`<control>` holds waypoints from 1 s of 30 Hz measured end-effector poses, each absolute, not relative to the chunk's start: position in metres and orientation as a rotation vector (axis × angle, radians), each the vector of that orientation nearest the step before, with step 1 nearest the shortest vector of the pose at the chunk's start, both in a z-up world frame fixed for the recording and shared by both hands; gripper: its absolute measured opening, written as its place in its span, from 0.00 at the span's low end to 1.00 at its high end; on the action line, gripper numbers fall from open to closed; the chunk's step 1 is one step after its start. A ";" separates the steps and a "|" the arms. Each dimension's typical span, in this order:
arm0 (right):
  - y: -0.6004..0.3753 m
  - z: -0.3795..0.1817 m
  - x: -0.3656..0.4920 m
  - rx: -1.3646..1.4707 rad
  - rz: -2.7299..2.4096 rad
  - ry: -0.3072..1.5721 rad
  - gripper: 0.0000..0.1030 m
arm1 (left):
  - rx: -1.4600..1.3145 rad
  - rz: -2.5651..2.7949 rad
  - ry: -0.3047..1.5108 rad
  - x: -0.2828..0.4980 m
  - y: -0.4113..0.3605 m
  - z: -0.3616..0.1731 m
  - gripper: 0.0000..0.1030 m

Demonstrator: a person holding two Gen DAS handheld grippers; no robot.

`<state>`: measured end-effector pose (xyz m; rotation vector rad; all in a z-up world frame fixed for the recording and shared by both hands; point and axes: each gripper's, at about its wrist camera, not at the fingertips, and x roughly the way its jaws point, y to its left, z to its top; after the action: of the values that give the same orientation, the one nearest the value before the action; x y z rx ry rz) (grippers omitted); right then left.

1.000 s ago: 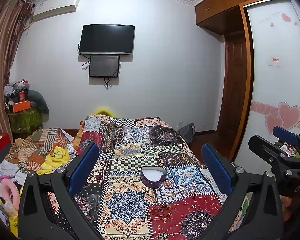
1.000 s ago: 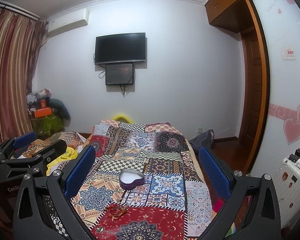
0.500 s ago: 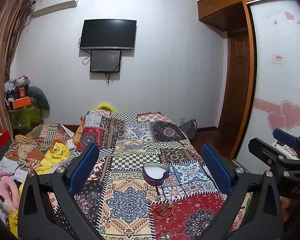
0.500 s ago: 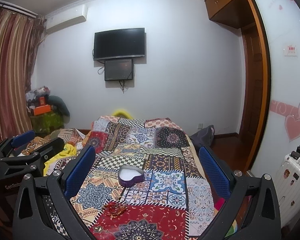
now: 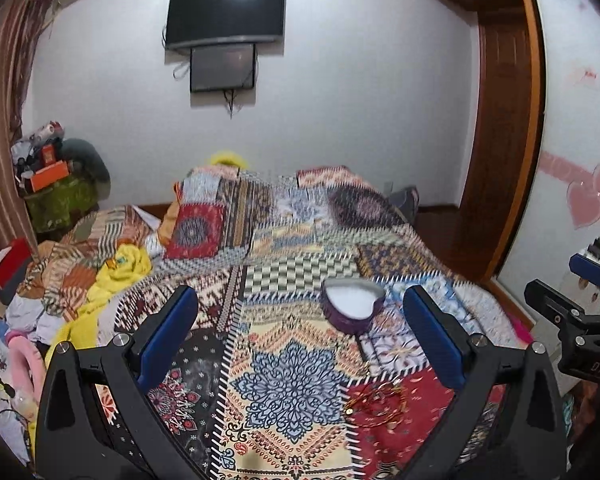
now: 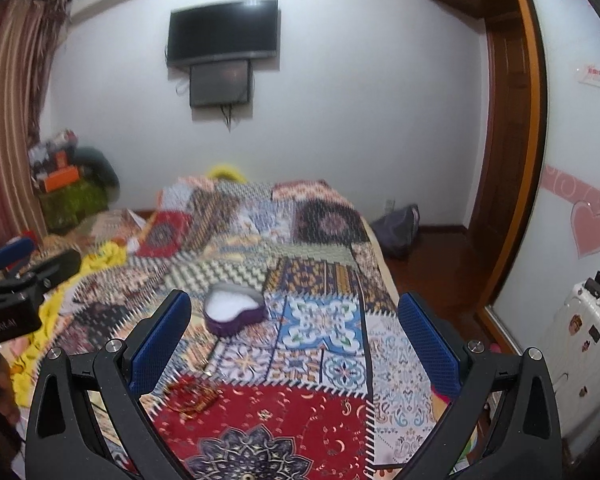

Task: Organize jewelry
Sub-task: 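Move both tools down toward the jewelry pile on the red patch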

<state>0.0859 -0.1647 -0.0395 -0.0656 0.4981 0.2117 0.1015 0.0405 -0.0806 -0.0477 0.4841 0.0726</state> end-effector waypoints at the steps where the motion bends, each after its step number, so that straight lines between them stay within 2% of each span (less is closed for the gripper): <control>1: -0.163 -0.046 0.091 -0.074 0.211 0.522 1.00 | -0.049 0.068 0.504 0.107 0.042 -0.087 1.00; 5: -0.160 -0.063 0.103 -0.098 0.218 0.587 1.00 | -0.061 0.052 0.582 0.129 0.046 -0.113 0.99; 12: -0.148 -0.095 0.127 -0.114 0.264 0.709 0.99 | -0.049 0.016 0.702 0.156 0.048 -0.148 0.90; 15: -0.142 -0.106 0.136 -0.123 0.284 0.747 0.99 | -0.061 -0.023 0.771 0.168 0.048 -0.164 0.80; 21: -0.136 -0.119 0.146 -0.136 0.298 0.778 0.99 | -0.077 -0.094 0.890 0.188 0.041 -0.195 0.71; 24: -0.135 -0.125 0.151 -0.132 0.306 0.798 0.99 | -0.085 -0.135 0.928 0.193 0.035 -0.204 0.69; 30: -0.134 -0.133 0.158 -0.134 0.312 0.826 0.99 | -0.088 -0.198 0.976 0.202 0.025 -0.218 0.53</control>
<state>0.1576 -0.1338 -0.1330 -0.1343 0.8257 0.3121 0.2023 0.0246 -0.2176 -0.0883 0.9760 -0.1977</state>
